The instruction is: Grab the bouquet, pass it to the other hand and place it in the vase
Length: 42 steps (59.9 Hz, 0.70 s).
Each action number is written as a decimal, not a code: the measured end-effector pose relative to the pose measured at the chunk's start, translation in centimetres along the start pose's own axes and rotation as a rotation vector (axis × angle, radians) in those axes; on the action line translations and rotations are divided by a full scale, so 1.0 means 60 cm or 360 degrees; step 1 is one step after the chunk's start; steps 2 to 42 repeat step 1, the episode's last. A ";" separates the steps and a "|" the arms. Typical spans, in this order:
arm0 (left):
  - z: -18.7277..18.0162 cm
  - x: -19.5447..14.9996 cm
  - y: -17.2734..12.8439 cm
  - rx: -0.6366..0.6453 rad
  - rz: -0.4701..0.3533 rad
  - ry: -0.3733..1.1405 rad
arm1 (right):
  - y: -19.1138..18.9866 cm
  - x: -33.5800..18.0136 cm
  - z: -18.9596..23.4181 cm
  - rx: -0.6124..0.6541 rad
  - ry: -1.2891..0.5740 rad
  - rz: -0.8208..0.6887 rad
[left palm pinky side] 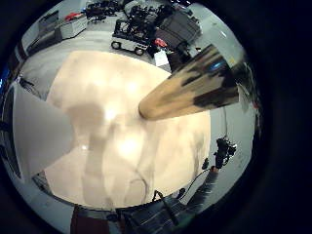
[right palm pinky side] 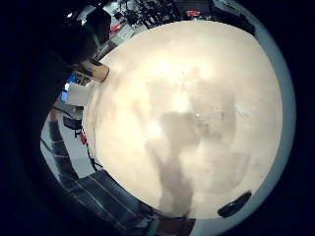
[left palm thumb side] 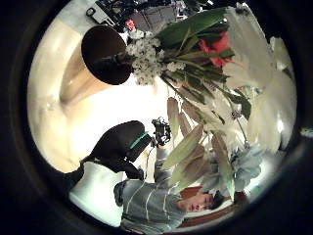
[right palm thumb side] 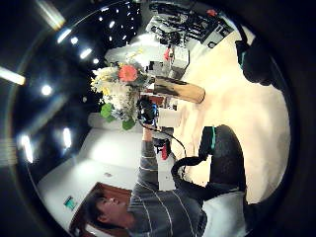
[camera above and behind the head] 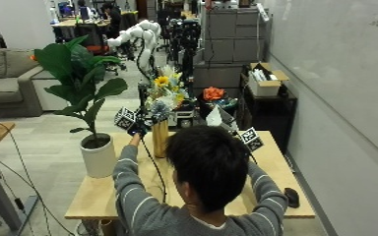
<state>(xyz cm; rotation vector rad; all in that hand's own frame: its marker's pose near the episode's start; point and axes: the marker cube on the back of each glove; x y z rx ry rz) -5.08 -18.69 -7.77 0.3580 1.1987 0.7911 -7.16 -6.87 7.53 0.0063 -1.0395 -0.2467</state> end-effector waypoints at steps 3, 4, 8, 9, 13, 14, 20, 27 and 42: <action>0.001 0.000 0.002 0.0011 -0.0006 -0.0012 | 0.000 0.002 0.001 -0.0001 0.0005 0.0015; 0.001 0.000 0.002 0.0011 -0.0006 -0.0012 | 0.000 0.002 0.001 -0.0001 0.0005 0.0015; 0.001 0.000 0.002 0.0011 -0.0006 -0.0012 | 0.000 0.002 0.001 -0.0001 0.0005 0.0015; 0.001 0.000 0.002 0.0011 -0.0006 -0.0012 | 0.000 0.002 0.001 -0.0001 0.0005 0.0015; 0.001 0.000 0.002 0.0011 -0.0006 -0.0012 | 0.000 0.002 0.001 -0.0001 0.0005 0.0015; 0.001 0.000 0.002 0.0011 -0.0006 -0.0012 | 0.000 0.002 0.001 -0.0001 0.0005 0.0015; 0.001 0.000 0.002 0.0011 -0.0006 -0.0012 | 0.000 0.002 0.001 -0.0001 0.0005 0.0015; 0.001 0.000 0.002 0.0011 -0.0006 -0.0012 | 0.000 0.002 0.001 -0.0001 0.0005 0.0015; 0.001 0.000 0.002 0.0011 -0.0006 -0.0012 | 0.000 0.002 0.001 -0.0001 0.0005 0.0015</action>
